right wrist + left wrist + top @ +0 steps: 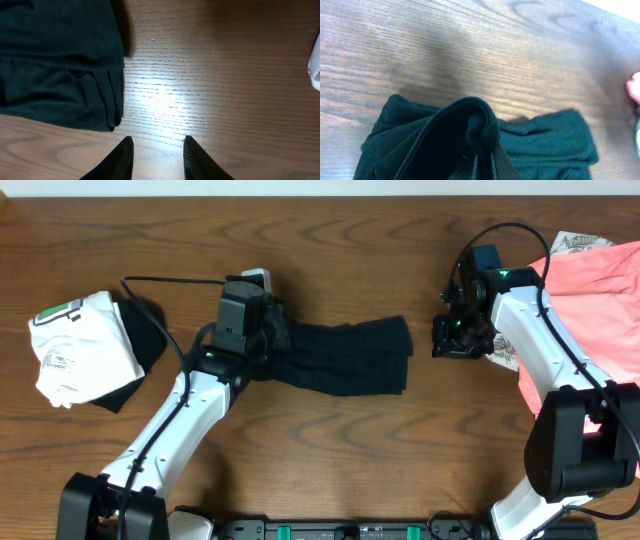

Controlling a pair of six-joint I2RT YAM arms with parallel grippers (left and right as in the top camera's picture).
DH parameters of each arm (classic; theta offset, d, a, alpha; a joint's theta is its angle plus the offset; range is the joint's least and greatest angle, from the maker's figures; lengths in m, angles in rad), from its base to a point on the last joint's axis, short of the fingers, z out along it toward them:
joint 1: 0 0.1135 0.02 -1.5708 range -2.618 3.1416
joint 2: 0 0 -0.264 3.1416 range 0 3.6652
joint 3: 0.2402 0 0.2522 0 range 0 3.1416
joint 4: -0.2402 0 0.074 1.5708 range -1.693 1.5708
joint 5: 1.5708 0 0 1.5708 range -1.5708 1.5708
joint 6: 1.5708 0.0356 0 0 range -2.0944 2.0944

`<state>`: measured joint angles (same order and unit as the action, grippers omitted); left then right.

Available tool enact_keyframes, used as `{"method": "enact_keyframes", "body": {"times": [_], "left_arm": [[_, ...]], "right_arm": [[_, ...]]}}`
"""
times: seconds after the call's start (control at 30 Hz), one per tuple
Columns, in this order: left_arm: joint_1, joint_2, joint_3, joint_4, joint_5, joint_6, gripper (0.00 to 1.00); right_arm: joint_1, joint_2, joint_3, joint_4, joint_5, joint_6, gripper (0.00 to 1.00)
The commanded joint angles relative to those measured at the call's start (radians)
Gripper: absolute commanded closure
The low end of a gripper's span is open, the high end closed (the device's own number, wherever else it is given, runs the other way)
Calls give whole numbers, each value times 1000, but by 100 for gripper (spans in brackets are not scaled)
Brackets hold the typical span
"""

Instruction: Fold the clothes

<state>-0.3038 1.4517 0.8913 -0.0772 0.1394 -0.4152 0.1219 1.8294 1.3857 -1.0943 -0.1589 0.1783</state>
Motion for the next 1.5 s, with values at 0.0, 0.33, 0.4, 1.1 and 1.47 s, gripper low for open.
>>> {"method": "enact_keyframes", "body": {"times": [0.0, 0.33, 0.4, 1.1, 1.47], "left_arm": [[-1, 5, -3, 5, -21, -97, 94], [-1, 5, -3, 44, -76, -150, 94], [-1, 5, -3, 78, -78, -175, 94], [-60, 102, -3, 105, -76, -185, 94], [-60, 83, -3, 235, -69, -211, 94]], "right_arm": [[-3, -19, 7, 3, -6, 0, 68], [2, -19, 7, 2, -7, -1, 68], [6, -19, 7, 2, -7, 0, 68], [24, -19, 7, 13, -15, -11, 67], [24, -19, 7, 15, -18, -11, 66]]}}
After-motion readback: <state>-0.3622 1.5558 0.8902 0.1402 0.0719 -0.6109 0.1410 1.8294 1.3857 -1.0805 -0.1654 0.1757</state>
